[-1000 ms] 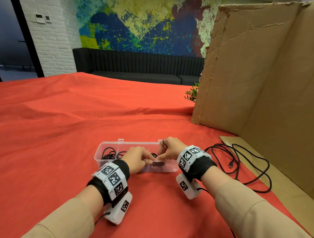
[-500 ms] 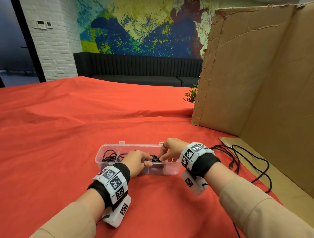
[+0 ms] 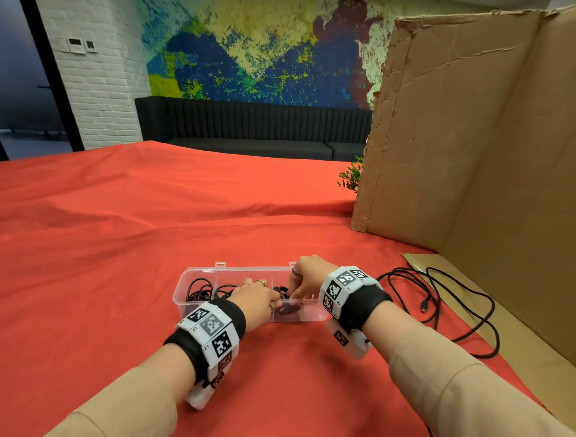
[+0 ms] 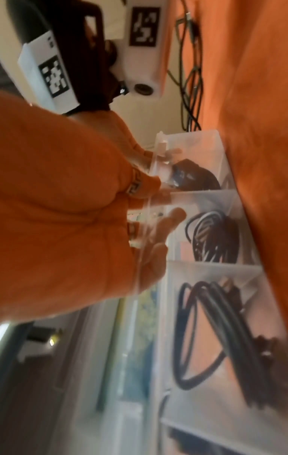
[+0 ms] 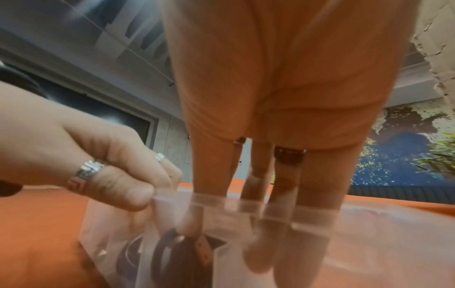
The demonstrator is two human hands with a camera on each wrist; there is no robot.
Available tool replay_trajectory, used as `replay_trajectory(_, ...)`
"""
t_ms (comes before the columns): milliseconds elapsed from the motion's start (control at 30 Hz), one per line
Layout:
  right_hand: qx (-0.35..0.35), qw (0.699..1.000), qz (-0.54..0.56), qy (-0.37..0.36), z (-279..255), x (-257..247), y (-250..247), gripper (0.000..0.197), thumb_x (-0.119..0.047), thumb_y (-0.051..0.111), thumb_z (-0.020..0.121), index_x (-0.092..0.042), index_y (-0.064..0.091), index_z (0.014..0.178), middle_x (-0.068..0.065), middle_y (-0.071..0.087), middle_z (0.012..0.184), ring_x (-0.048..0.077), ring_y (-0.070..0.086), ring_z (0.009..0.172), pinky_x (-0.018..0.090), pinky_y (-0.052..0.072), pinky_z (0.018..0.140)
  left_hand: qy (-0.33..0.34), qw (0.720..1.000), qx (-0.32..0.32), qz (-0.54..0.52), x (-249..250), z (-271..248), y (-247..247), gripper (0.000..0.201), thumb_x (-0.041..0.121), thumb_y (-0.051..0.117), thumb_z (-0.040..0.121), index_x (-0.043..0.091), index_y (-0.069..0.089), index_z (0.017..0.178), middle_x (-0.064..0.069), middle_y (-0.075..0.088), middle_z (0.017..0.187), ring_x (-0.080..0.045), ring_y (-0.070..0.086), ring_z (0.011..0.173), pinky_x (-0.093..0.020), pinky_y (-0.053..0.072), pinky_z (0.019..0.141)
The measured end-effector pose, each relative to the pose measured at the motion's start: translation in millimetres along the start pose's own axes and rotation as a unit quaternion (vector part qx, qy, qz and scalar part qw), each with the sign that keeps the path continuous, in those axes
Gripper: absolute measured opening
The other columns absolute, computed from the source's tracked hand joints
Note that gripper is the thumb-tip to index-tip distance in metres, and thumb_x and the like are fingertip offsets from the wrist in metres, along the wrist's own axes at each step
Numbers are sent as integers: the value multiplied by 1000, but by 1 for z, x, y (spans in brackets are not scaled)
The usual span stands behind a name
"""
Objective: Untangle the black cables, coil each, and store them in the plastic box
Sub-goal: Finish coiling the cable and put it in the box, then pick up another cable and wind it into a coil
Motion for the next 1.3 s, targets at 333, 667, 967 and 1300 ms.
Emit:
replay_trajectory(333, 31, 999, -15, -33, -4, 2, 2, 15, -9, 69, 81, -4, 69, 96, 11, 69, 105, 20, 62, 84, 11, 45, 46, 73, 987, 72, -121, 4, -2, -16, 24, 24, 48, 95, 22, 64, 114, 13, 37, 75, -21, 46, 95, -24, 29, 79)
replay_trajectory(667, 53, 997, 56, 27, -11, 26, 8, 40, -39, 50, 94, -2, 63, 85, 10, 56, 92, 30, 60, 89, 46, 52, 84, 26, 993, 34, -111, -1, -6, -7, 32, 30, 42, 98, 31, 53, 127, -14, 50, 126, -30, 39, 124, -35, 30, 104)
replay_trajectory(967, 333, 911, 212, 117, -76, 102, -63, 27, -22, 45, 97, -8, 57, 117, 9, 62, 117, 19, 56, 104, 26, 38, 90, 1, 995, 8, -96, -3, -6, -1, 31, 34, 36, 99, 33, 56, 123, -13, 37, 146, -29, 15, 142, -41, 15, 112)
replay_trajectory(1300, 40, 923, -236, 300, -131, 189, -15, 25, -28, 56, 85, -17, 54, 108, 3, 62, 98, 24, 58, 88, 25, 43, 71, 5, 985, 75, -153, -1, -14, -21, 26, 30, 51, 94, 16, 69, 107, -5, 64, 94, -16, 54, 87, -21, 35, 73)
Point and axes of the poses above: each hand's wrist, its own z-axis towards the middle knuckle, its own y-axis out of the palm, x = y × z, the point moved 10 cm from there along z, towards the middle knuckle
